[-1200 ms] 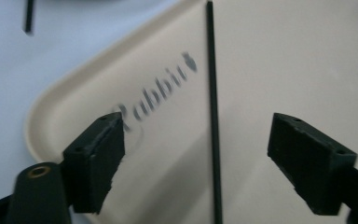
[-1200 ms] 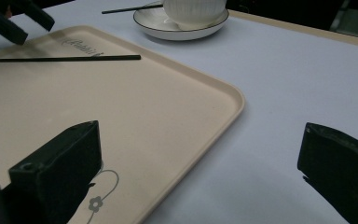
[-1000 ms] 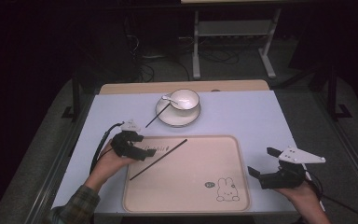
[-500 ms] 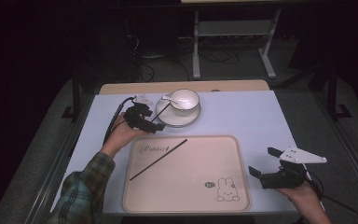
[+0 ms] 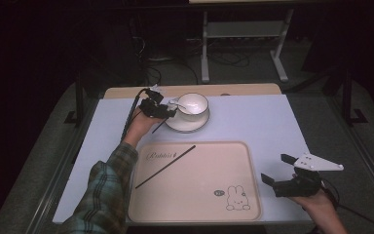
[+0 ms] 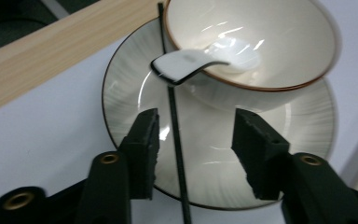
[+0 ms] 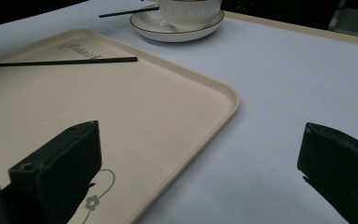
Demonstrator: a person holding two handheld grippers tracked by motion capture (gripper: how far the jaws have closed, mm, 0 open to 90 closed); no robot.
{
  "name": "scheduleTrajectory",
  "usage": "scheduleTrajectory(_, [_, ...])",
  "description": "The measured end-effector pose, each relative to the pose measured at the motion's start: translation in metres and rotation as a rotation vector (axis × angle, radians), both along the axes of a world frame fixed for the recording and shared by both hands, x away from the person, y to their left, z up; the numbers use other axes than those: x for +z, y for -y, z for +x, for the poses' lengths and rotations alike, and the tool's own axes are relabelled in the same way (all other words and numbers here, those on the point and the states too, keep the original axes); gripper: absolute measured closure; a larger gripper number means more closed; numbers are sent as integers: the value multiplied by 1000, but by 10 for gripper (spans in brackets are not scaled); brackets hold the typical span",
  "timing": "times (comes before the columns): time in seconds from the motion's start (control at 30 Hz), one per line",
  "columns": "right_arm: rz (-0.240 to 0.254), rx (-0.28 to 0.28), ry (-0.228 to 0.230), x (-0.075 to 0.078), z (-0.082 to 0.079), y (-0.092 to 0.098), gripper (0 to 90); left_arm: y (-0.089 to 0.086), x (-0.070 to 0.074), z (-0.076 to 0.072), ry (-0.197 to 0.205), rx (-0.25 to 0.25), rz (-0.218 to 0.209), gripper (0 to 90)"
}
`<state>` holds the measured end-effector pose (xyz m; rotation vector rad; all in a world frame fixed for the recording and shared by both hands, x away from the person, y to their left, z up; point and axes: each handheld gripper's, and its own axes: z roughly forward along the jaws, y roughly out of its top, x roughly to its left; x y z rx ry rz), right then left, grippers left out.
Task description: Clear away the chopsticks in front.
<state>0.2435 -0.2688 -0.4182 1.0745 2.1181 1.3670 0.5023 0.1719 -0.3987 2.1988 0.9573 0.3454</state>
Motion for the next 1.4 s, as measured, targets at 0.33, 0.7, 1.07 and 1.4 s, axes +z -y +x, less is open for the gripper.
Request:
scheduleTrajectory(0.33, [5, -1, -2, 0, 0, 1, 0, 5, -18, 7, -5, 39, 8, 715])
scheduleTrajectory(0.7, [4, 1, -1, 0, 0, 1, 0, 9, -23, 8, -1, 67, 24, 840])
scheduleTrajectory(1.07, [5, -2, 2, 0, 0, 2, 0, -2, -16, 6, -5, 93, 10, 856])
scheduleTrajectory(1.4, [3, -3, 2, 1, 0, 1, 0, -35, -4, -8, -4, 124, -50, 857])
